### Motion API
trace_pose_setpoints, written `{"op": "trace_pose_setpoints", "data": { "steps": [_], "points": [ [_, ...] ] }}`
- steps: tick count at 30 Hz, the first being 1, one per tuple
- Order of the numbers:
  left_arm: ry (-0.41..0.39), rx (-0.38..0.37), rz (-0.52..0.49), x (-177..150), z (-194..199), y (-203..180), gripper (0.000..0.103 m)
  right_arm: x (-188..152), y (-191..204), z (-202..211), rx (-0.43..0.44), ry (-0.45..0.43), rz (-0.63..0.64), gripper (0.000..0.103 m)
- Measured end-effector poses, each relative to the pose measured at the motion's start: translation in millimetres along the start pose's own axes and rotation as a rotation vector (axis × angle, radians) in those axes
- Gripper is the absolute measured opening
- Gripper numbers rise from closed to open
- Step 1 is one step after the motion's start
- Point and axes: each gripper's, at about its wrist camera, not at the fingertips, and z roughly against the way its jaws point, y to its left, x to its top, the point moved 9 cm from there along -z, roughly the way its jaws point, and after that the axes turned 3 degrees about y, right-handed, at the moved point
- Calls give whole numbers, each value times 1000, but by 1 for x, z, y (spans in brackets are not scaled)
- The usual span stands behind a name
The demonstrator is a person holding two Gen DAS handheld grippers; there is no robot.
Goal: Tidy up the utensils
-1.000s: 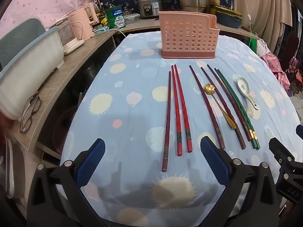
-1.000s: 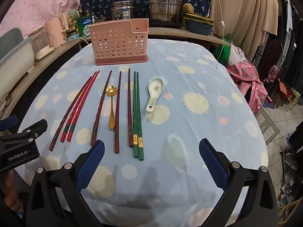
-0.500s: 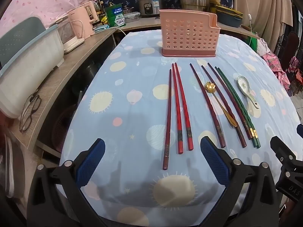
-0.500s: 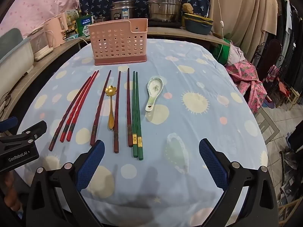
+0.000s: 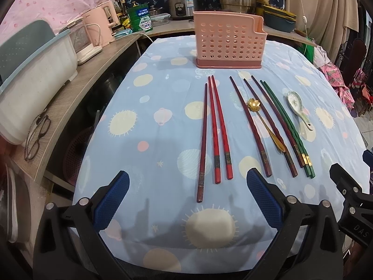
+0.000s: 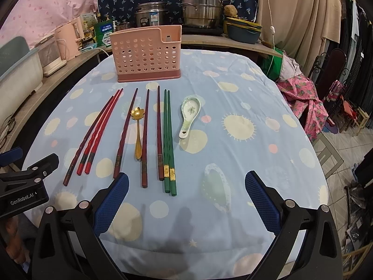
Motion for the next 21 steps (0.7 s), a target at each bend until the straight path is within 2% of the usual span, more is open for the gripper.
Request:
{"op": "trace_pose_setpoints", "data": {
  "steps": [21],
  "points": [
    [16, 0, -6, -3, -1, -2, 96, -1, -1, 8, 5, -2, -6, 96]
  ]
}}
